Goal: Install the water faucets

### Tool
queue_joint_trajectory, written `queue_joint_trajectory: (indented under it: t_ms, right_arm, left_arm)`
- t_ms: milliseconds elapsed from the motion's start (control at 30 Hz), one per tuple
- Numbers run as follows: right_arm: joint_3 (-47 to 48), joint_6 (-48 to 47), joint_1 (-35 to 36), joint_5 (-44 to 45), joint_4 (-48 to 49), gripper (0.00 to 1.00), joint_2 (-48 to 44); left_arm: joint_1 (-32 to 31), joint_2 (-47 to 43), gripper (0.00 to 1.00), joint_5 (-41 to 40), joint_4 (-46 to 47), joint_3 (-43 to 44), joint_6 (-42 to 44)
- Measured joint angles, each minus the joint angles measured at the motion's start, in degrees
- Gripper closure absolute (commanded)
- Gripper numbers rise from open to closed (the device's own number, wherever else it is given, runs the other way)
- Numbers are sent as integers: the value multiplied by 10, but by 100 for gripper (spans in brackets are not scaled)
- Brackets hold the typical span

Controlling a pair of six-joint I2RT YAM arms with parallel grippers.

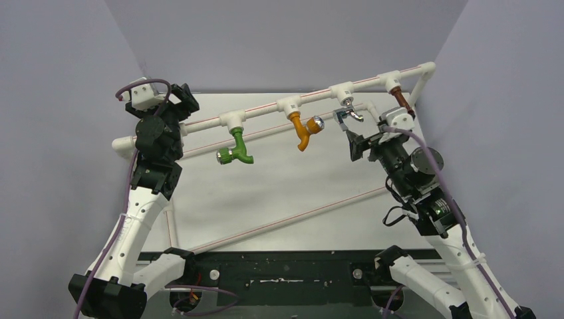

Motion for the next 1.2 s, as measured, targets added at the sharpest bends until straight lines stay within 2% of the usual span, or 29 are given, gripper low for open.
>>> queue_joint_trajectory:
  t_ms: [200, 333, 600, 900, 1200]
  right_arm:
    - [0, -262, 24, -56, -46, 12, -3]
    - [-1, -396, 43, -66, -69, 12, -10]
    - [-51, -618, 71, 9, -33, 11, -4]
    - [-85, -774, 80, 56, 91, 17, 46]
    - [-85, -821, 85, 80, 184, 28, 106]
  left_arm:
    - [0, 0, 20, 0, 0, 0, 0]
    - [0, 0, 20, 1, 0, 0, 0]
    - [0, 0, 20, 1, 0, 0, 0]
    - [0, 0, 20, 1, 0, 0, 0]
    - [0, 0, 20, 1, 0, 0, 0]
